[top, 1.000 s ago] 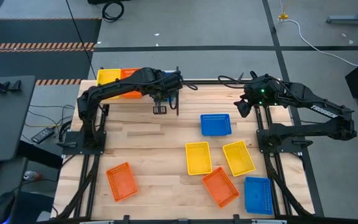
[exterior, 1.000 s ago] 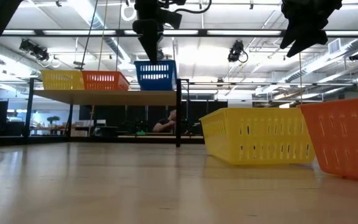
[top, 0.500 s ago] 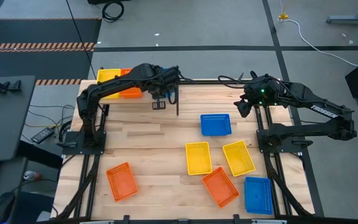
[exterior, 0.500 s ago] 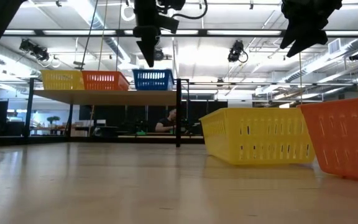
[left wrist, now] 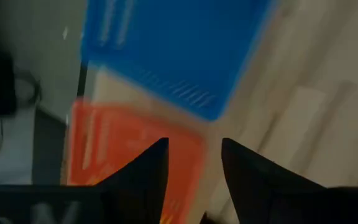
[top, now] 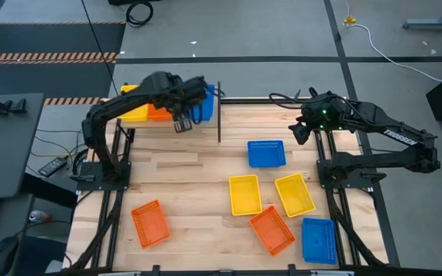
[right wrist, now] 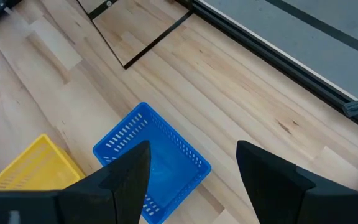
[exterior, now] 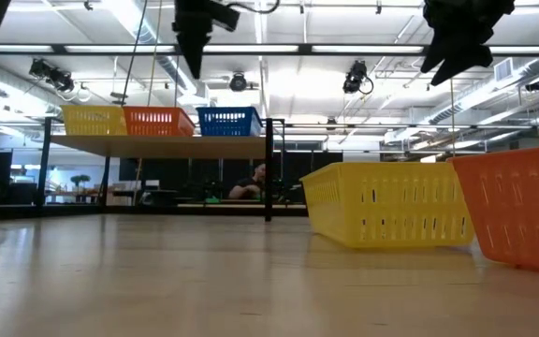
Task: Stack baskets on shelf by color
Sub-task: Adjust the orange bin on the shelf
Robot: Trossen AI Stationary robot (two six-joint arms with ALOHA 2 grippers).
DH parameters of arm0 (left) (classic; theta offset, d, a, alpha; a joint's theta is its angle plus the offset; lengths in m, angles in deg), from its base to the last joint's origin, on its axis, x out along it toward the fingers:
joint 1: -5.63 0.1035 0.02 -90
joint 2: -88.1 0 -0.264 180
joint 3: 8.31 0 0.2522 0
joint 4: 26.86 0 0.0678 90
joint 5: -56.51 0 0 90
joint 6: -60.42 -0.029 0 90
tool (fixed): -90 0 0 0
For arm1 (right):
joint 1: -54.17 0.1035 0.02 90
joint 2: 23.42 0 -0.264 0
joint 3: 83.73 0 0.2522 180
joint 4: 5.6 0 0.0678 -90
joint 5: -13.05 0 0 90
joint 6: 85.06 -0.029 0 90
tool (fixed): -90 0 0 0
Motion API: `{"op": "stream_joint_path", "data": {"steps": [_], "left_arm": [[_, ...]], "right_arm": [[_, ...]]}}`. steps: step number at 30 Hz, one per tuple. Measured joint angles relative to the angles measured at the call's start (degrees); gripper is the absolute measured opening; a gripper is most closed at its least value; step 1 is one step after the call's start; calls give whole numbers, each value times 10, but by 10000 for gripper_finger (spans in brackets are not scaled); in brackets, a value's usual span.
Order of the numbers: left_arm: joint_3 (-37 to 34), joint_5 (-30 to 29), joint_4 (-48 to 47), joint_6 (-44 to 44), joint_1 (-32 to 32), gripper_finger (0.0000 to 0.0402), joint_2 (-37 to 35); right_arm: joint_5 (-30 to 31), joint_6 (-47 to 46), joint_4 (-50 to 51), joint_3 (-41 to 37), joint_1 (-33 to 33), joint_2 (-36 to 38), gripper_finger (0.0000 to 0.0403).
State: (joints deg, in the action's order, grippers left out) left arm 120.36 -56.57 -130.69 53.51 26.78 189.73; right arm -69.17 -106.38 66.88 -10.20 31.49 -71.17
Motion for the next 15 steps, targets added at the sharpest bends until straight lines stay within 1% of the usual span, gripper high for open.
{"op": "stream_joint_path", "data": {"steps": [6,9,12,15], "left_arm": [[0,-4,1,64,60,152,-6],[0,-17,1,71,91,145,-4],[0,-10,1,31,120,139,-4],[0,42,1,-33,145,134,-4]], "right_arm": [[0,-6,-13,0,0,0,244],[0,-15,-13,0,0,0,244],[0,-16,-14,0,0,0,244],[0,-17,-14,0,0,0,244]]}}
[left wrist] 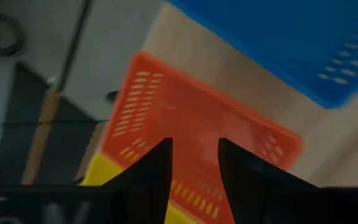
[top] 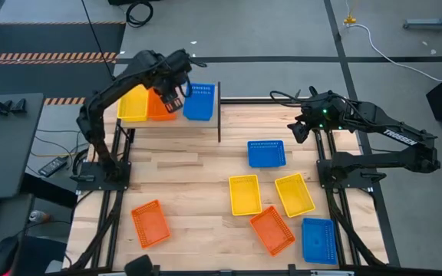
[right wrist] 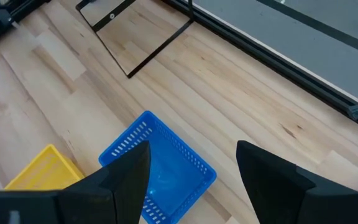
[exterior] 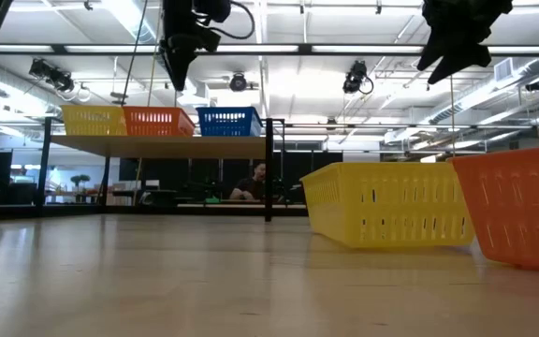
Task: Stack baskets on shelf by color
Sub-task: Adjust the orange bin on the shelf
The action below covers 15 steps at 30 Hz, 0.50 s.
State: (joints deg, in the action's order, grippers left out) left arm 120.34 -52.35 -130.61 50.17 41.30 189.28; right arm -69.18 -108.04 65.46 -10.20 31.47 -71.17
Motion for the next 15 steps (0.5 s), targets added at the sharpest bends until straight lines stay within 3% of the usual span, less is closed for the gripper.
{"op": "stream_joint_path", "data": {"steps": [4,11,15], "left_arm": [[0,58,0,-73,19,133,0],[0,65,0,-224,21,133,11],[0,71,0,-235,25,132,26]], "right_arm": [[-1,-9,-1,0,0,0,244],[-5,-20,-3,0,0,0,244],[-23,-21,-2,0,0,0,244]]}}
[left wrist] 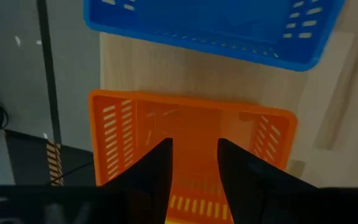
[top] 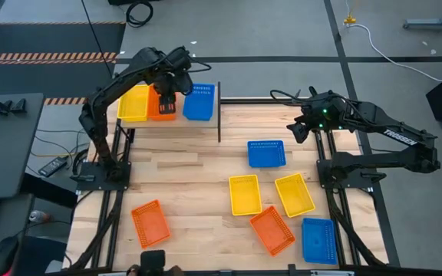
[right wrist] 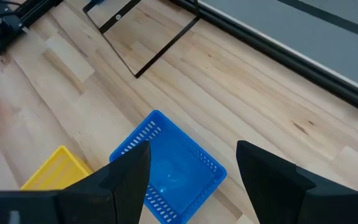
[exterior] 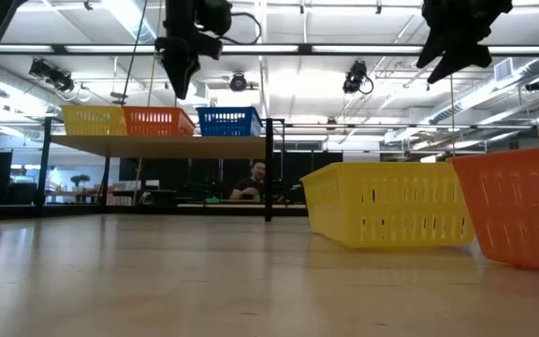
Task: Stack baskets on shelf by color
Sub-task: Adjust the orange bin on the shelf, then stack the top blue bin on top of the blue bin on the shelf
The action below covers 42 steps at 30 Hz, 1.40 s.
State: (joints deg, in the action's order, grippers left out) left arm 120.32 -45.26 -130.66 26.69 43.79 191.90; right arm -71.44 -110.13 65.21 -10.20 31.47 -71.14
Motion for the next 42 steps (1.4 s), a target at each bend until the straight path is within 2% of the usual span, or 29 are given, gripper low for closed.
{"op": "stream_joint_path", "data": {"steps": [14,19,28,36,42], "left_arm": [[0,24,0,-6,23,133,47],[0,41,4,-6,12,132,51],[0,38,23,1,-2,132,51],[0,-63,21,28,-13,132,43],[0,-65,19,104,-21,132,20]], "right_arm": [[-22,-20,1,0,0,0,244],[-22,-20,1,0,0,0,244],[-22,-18,1,0,0,0,244],[-22,-17,1,0,0,0,244],[-22,-17,1,0,0,0,244]]}}
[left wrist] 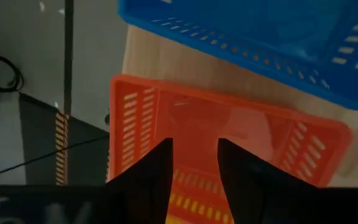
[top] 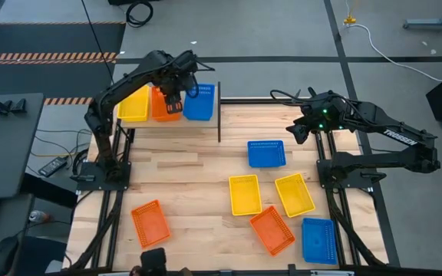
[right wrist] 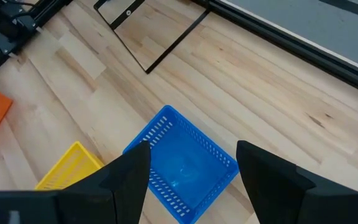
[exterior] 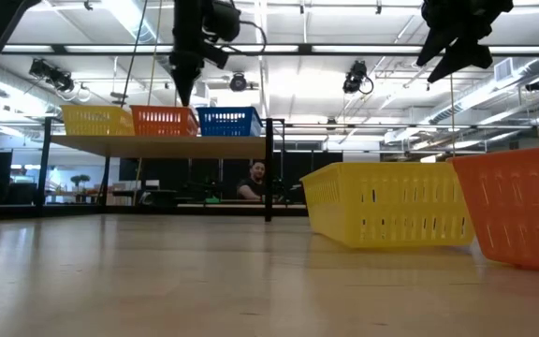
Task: Stack baskets on shelf by color
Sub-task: Stack the top blue bin on top of the blue bin on the shelf
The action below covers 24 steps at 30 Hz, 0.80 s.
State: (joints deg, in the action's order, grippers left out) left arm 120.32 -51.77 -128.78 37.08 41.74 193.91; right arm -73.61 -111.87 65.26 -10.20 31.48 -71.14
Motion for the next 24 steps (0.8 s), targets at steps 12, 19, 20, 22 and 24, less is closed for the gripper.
{"op": "stream_joint_path", "data": {"steps": [12,19,20,22,24], "left_arm": [[0,5,33,208,-113,132,-75],[0,31,101,313,-201,132,-115],[0,32,118,328,-213,132,-121],[0,35,150,357,-235,132,-131],[0,35,188,383,-257,132,-140]], "right_arm": [[-33,-49,32,0,12,-45,244],[-119,-204,23,-29,43,-128,244],[-126,-224,13,-34,50,-141,244],[-131,-256,-16,-42,65,-165,244],[-130,-285,-46,-43,79,-191,244]]}}
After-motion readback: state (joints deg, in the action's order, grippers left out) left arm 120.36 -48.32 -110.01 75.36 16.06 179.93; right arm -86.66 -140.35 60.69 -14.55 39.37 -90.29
